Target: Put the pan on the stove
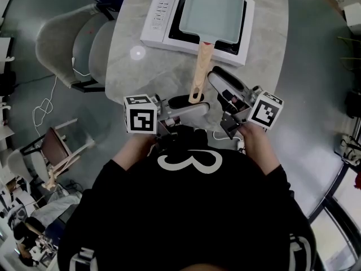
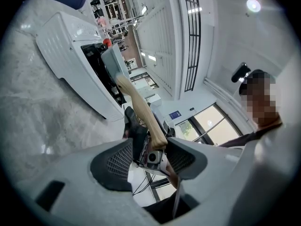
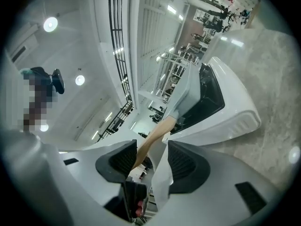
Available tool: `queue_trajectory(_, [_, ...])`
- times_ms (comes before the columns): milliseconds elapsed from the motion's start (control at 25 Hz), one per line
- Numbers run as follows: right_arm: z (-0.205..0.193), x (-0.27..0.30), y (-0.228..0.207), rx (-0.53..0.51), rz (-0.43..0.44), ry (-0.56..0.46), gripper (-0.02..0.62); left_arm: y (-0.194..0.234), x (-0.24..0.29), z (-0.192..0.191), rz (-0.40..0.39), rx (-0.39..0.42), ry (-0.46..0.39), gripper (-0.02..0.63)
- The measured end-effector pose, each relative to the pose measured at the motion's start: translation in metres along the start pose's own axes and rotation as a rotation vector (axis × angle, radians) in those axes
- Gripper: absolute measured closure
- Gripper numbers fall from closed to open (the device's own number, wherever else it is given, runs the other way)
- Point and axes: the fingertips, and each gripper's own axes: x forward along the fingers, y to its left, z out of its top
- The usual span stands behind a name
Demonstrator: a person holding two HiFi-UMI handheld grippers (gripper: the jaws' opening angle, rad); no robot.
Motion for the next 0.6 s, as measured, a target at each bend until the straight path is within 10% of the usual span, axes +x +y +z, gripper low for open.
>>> queue_trajectory(600, [-0.024,-0.062,0.078,-0.323,0.057,0.078,0.521,-0.026,-0.023,-0.047,0.116,0.141,-0.072,0.495])
